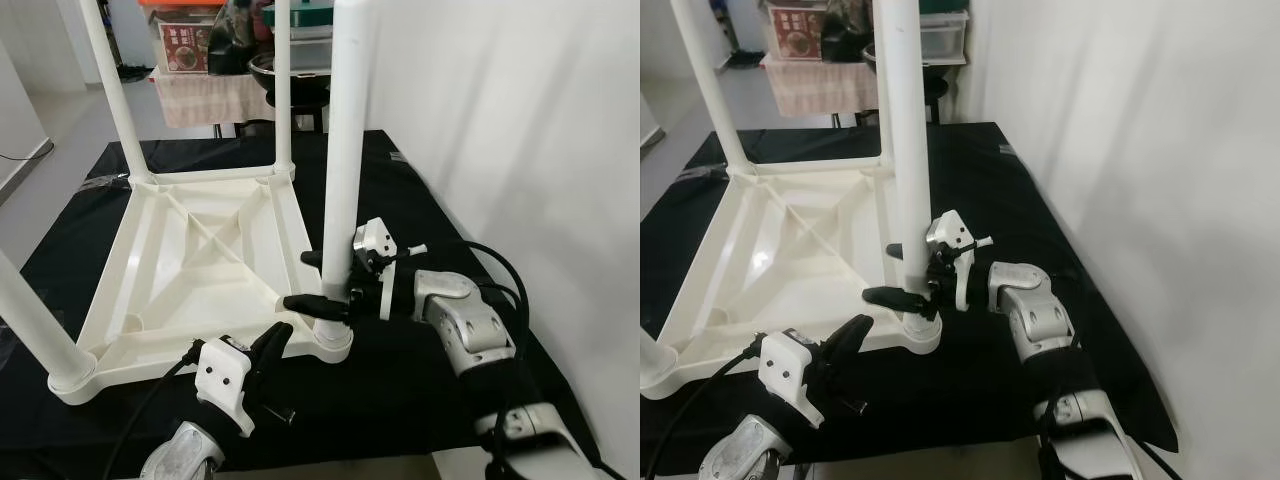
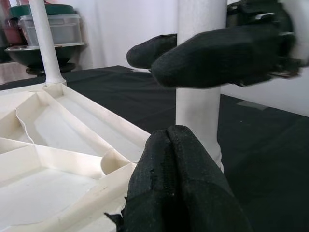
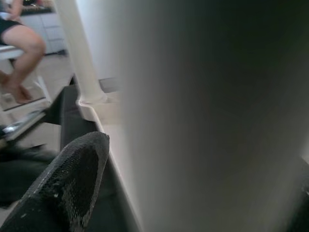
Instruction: Building children table
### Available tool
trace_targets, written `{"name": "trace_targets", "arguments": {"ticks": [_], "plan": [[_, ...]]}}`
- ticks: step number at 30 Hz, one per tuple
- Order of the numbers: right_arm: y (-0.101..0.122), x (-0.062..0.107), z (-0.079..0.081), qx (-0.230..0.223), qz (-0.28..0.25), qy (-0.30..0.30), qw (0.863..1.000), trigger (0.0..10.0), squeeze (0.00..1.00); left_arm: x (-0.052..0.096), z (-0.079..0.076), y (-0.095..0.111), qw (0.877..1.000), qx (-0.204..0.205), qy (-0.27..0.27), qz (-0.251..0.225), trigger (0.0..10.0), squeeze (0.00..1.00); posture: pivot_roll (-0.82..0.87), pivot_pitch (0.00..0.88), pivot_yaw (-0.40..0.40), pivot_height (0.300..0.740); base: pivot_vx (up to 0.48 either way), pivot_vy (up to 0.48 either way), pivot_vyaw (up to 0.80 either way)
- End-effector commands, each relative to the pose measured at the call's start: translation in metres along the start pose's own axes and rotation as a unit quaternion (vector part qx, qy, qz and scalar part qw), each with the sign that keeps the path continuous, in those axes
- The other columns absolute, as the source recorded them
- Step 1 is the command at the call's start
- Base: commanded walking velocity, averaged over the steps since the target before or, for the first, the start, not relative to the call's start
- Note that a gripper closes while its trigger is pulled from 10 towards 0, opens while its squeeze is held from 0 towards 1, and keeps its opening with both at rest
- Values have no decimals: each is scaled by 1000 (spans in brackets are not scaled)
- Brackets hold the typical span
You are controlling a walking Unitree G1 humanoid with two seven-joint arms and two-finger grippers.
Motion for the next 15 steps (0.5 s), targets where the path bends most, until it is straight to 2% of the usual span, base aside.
{"name": "trace_targets", "arguments": {"ticks": [1,4,5,7,8,15], "plan": [[2,-2,-4,6,6,6,1000,10000,0,0,0,-5,1000,1,1,7,10000,0,12,0,-65,740,0,0,0],[4,2,-10,-2,14,18,1000,10000,0,0,-1,-5,1000,1,1,7,10000,0,13,0,-69,740,0,0,0],[5,4,-10,-6,15,24,1000,5098,0,0,-2,-5,1000,2,1,7,10000,0,13,0,-70,740,0,0,0],[5,4,-10,-6,15,24,1000,5098,0,0,-2,-5,1000,2,1,7,10000,0,13,0,-70,740,0,0,0],[5,6,-11,-14,13,30,999,0,0,0,-2,-5,1000,2,1,6,10000,0,13,0,-72,740,0,0,0],[1,11,-14,-25,6,25,999,0,0,2,-3,-4,1000,2,1,6,10000,0,10,0,-70,740,0,0,0]]}}
Point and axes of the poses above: a point about 5 cm out from each wrist's last joint towards the gripper, its own x axis pointing back from the gripper into the wrist, its own y axis along the axis of the wrist's last joint, z = x × y, the point moved 6 cm from there along -x, pointing out of the wrist towards the gripper, and after that the axes turned 2 degrees about x, right-handed, at the moved point
